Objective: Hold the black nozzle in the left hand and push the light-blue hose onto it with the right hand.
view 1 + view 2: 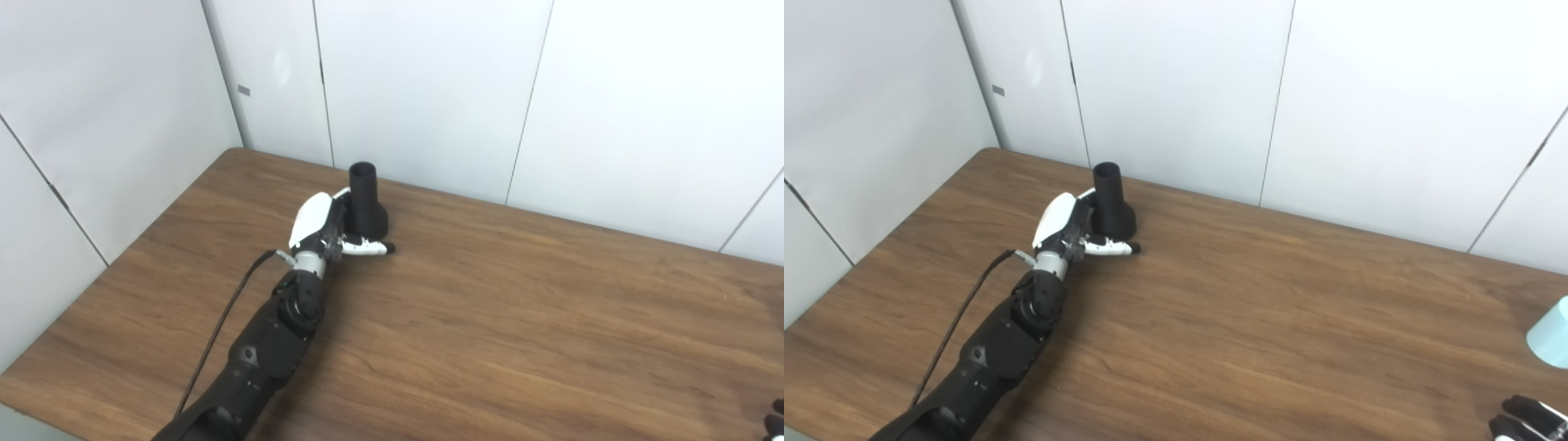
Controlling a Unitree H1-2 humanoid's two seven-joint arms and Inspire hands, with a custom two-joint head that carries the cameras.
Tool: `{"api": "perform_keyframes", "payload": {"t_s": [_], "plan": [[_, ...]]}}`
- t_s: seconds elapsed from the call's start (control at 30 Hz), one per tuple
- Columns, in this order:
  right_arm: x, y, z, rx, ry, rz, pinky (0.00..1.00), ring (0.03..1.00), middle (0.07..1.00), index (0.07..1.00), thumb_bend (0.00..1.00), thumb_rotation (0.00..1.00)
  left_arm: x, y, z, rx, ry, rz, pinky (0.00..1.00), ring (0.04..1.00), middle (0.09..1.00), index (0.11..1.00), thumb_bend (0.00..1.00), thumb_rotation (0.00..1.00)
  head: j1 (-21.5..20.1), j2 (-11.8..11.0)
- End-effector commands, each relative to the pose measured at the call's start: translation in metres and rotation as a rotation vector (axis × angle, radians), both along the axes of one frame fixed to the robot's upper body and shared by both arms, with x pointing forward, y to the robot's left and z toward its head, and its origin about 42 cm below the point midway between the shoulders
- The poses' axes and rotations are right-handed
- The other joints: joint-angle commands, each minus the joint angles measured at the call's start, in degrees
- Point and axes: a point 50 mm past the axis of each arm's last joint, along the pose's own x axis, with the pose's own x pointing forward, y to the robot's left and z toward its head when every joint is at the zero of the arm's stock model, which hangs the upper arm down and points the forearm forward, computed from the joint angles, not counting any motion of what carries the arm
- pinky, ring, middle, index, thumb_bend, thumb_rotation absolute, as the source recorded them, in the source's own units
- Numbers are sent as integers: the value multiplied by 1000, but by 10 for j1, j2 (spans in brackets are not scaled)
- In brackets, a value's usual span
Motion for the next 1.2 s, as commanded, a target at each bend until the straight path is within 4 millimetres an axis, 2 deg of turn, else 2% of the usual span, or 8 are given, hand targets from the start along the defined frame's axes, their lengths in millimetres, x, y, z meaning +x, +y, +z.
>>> {"api": "perform_keyframes", "payload": {"t_s": [0.0,0.07,0.27,0.57,0.9,1.0,1.07,1.17], "plan": [[1,-1,17,-32,-81,19,554,650,670,623,254,167,-10,4,-23,25,113,3,999,797,767,794,1000,178,1,0],[1,0,17,-33,-79,18,548,647,668,623,249,160,-10,3,-25,43,115,-8,1000,780,761,790,1000,172,0,0],[0,0,18,-22,-78,19,539,636,657,614,256,148,-11,3,-26,43,155,-12,1000,648,406,747,1000,133,-2,2],[-2,1,20,-34,-79,22,540,635,656,616,241,143,-14,6,-33,41,162,-20,992,676,646,653,977,87,-5,6],[-3,1,19,-25,-75,24,548,637,659,622,246,110,-21,1,-45,109,142,-105,932,608,574,576,903,6,-5,6],[-3,2,21,-23,-79,29,547,636,659,620,243,103,-24,0,-52,142,152,-143,793,537,542,506,600,39,-7,9],[-2,2,22,-29,-80,31,546,635,658,619,242,101,-26,-2,-56,168,163,-155,703,486,536,493,538,47,-7,9],[-2,2,22,-32,-80,31,560,645,663,623,250,128,-32,-5,-65,198,168,-164,239,281,500,486,525,4,-7,9]]}}
